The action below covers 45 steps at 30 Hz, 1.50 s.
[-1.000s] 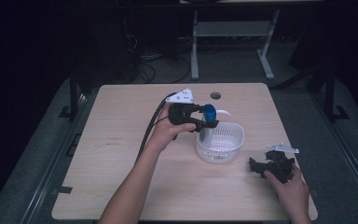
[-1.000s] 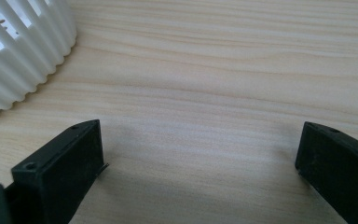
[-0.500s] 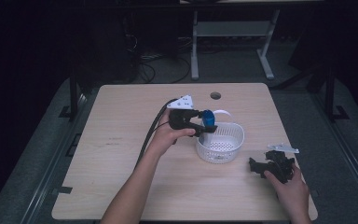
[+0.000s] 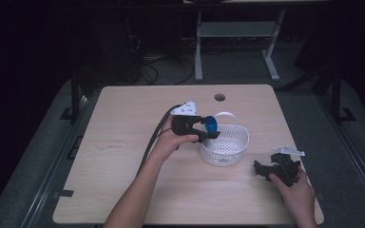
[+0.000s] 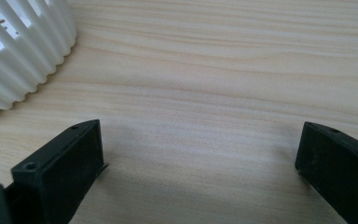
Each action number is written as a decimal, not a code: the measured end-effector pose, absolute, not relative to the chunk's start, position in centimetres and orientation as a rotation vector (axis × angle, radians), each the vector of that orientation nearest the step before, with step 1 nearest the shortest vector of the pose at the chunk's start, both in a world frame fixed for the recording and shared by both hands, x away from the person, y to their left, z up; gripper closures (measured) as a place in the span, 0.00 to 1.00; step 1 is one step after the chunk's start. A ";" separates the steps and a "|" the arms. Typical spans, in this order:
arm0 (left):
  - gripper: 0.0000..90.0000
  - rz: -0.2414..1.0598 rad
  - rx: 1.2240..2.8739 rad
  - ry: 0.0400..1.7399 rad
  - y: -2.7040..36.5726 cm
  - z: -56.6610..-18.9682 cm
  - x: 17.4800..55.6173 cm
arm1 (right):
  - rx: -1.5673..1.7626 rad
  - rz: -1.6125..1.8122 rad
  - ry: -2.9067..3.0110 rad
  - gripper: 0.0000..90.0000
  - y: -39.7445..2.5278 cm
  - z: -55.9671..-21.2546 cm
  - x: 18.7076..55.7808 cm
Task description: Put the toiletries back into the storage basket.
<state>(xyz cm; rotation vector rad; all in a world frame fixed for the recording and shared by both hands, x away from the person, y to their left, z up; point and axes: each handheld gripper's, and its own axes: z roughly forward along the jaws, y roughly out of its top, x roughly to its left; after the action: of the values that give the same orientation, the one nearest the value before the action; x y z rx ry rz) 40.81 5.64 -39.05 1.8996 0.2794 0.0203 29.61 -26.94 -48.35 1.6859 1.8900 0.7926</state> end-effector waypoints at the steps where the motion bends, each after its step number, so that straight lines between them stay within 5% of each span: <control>1: 0.42 0.022 1.903 0.282 5.7 -39.1 40.8 | 1.686 0.792 1.890 0.00 -26.9 -48.4 29.6; 16: 0.40 -0.022 1.903 0.294 6.0 -39.3 40.2 | 1.686 0.793 1.890 0.00 -26.9 -48.4 29.6; 25: 0.28 -0.002 1.899 0.338 7.6 -38.9 39.9 | 1.686 0.793 1.890 0.00 -26.9 -48.4 29.6; 45: 0.27 0.106 1.970 0.394 12.7 -37.3 37.5 | 1.685 0.792 1.891 0.00 -26.9 -48.3 29.6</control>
<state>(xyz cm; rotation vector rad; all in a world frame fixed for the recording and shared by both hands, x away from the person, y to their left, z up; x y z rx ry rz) 37.53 12.68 -37.33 1.9699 0.3936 0.1065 29.60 -26.94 -48.35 1.6848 1.8906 0.7920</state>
